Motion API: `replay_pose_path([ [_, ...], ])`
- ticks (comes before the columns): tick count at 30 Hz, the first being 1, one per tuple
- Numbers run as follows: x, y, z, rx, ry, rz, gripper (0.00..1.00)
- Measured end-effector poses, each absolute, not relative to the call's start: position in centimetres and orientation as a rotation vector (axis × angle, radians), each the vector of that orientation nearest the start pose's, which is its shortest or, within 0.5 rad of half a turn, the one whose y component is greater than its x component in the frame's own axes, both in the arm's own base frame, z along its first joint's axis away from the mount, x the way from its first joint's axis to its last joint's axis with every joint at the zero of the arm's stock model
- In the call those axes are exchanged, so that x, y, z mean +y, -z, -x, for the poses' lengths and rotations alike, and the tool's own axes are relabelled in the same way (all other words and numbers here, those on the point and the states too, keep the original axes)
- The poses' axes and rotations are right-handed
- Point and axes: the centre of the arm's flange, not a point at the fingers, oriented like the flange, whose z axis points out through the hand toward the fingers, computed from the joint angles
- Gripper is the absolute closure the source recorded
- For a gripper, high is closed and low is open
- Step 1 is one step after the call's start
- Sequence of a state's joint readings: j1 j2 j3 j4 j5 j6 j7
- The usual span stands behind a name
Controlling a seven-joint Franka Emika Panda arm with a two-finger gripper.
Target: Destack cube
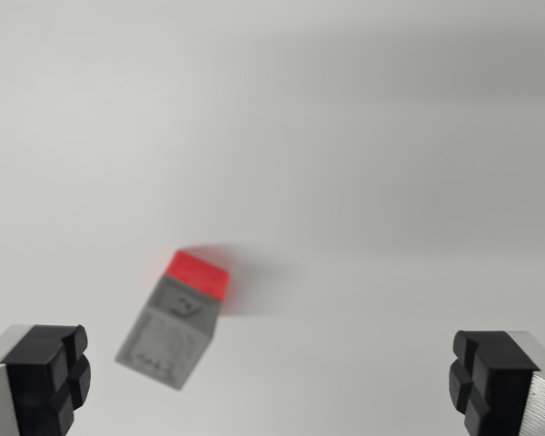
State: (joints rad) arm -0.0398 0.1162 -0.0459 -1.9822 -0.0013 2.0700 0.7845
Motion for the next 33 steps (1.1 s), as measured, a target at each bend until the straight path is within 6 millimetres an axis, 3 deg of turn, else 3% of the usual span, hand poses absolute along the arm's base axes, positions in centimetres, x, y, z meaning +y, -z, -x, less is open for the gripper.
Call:
replay_pose_path([
  [19,-4.7,-40.2,-57.2,1.348,-0.043,2.856,0.0],
  [33,-3.6,-38.7,-55.3,1.438,-0.038,2.81,0.0],
])
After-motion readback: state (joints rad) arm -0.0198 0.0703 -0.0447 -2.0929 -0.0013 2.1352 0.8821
